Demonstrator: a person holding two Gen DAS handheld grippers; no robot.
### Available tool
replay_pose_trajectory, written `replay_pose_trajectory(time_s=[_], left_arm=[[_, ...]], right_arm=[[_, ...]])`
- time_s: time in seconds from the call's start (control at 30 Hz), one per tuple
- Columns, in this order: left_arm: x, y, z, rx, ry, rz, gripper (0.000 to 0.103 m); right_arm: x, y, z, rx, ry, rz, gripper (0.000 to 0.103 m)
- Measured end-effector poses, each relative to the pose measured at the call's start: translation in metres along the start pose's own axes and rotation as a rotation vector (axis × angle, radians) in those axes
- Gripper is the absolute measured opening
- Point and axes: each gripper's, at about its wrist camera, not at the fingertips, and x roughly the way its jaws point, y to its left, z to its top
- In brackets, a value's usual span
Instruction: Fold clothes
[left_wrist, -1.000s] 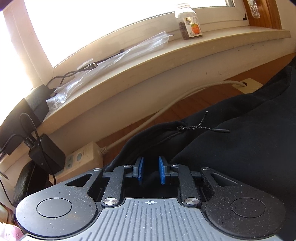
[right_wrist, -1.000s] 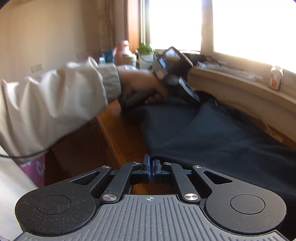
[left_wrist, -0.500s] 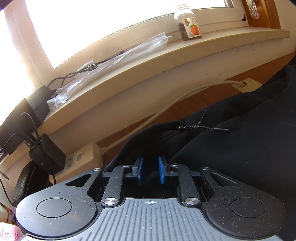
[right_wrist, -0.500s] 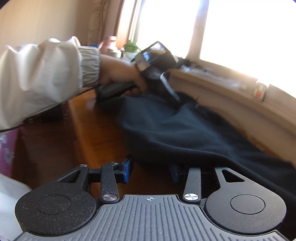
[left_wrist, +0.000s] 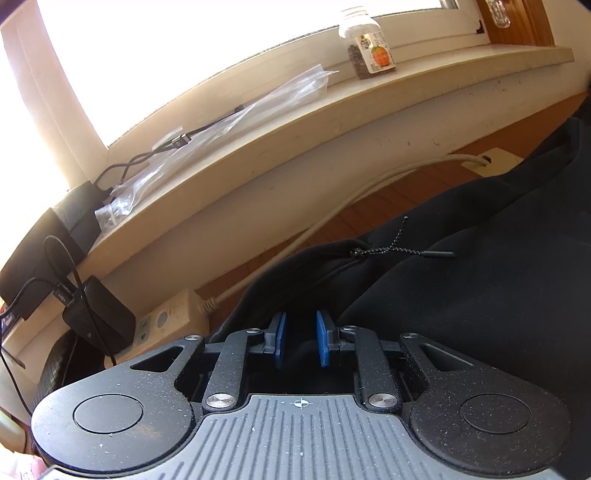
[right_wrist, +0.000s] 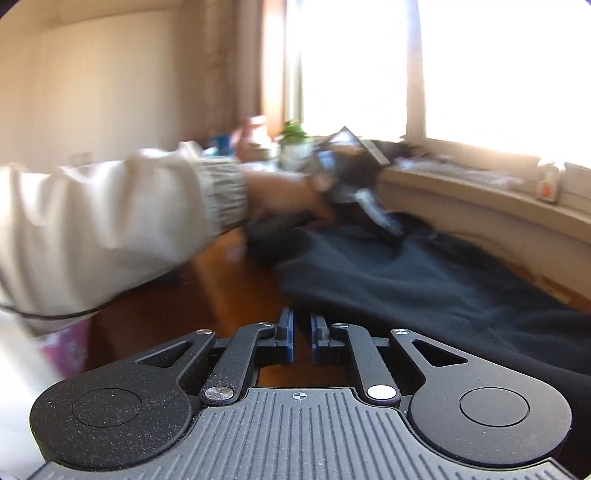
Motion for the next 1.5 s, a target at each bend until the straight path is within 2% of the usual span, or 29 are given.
replay_pose_trajectory(time_s=[0.03,0.07,0.13,0.47,0.5,0.57,0.6,0.63,0.67,0.77,0.87,1.0,1.07,1.1,1.13,1.23,1.3,1.37,1.4,1.5], left_arm=[[0.001,-0.001,-0.001,0.009,-0.003,0.010,0.020],[0.001,-0.002,-0.001,0.010,-0.004,0.015,0.020],[0.001,0.000,0.000,-0.012,0.000,0.011,0.020],[-0.008,0.003,0.000,-0.008,0.012,-0.004,0.021],[-0.014,0.007,0.000,-0.024,0.018,-0.021,0.025],[-0.036,0.020,-0.006,-0.072,-0.007,-0.041,0.041],[-0.049,0.027,-0.011,-0.101,-0.024,-0.039,0.056],[-0.061,0.035,-0.019,-0.134,-0.035,-0.031,0.061],[-0.073,0.042,-0.028,-0.162,-0.042,-0.029,0.061],[-0.105,0.063,-0.065,-0.217,-0.053,-0.008,0.061],[-0.127,0.081,-0.105,-0.263,-0.050,0.039,0.063],[-0.156,0.097,-0.146,-0.383,-0.096,0.005,0.068],[-0.169,0.100,-0.161,-0.418,-0.110,0.014,0.070],[-0.173,0.101,-0.167,-0.438,-0.117,0.012,0.071],[-0.175,0.104,-0.173,-0.460,-0.124,0.004,0.073],[-0.169,0.110,-0.182,-0.511,-0.141,-0.040,0.074],[-0.164,0.113,-0.183,-0.543,-0.159,-0.073,0.073],[-0.157,0.114,-0.181,-0.573,-0.177,-0.121,0.061],[-0.152,0.115,-0.179,-0.589,-0.183,-0.140,0.055],[-0.143,0.110,-0.169,-0.582,-0.184,-0.135,0.040]], right_arm=[[-0.002,0.004,0.000,-0.006,0.015,0.048,0.002],[-0.003,0.009,0.001,-0.017,0.029,0.055,0.001],[-0.001,0.016,0.000,-0.038,0.034,-0.069,0.002],[-0.003,-0.002,-0.016,0.016,0.104,-0.124,0.002],[-0.002,-0.006,-0.020,0.030,0.109,-0.127,0.003],[0.003,-0.010,-0.025,0.040,0.120,-0.136,0.008],[0.005,-0.011,-0.027,0.044,0.125,-0.139,0.011],[0.008,-0.011,-0.028,0.044,0.130,-0.144,0.022],[0.011,-0.010,-0.029,0.042,0.134,-0.151,0.032],[0.018,-0.007,-0.032,0.040,0.119,-0.168,0.036],[0.025,-0.007,-0.030,0.036,0.056,-0.212,0.041],[0.030,-0.009,-0.023,0.025,-0.041,-0.240,0.042],[0.032,-0.015,-0.017,0.040,-0.083,-0.238,0.040],[0.033,-0.018,-0.015,0.055,-0.088,-0.229,0.034],[0.034,-0.022,-0.012,0.069,-0.093,-0.220,0.013],[0.036,-0.034,-0.007,0.113,-0.092,-0.189,0.011],[0.036,-0.036,-0.006,0.120,-0.087,-0.173,0.018],[0.035,-0.037,-0.005,0.120,-0.083,-0.158,0.028],[0.034,-0.037,-0.005,0.120,-0.080,-0.151,0.028],[0.032,-0.038,-0.004,0.119,-0.074,-0.129,0.034]])
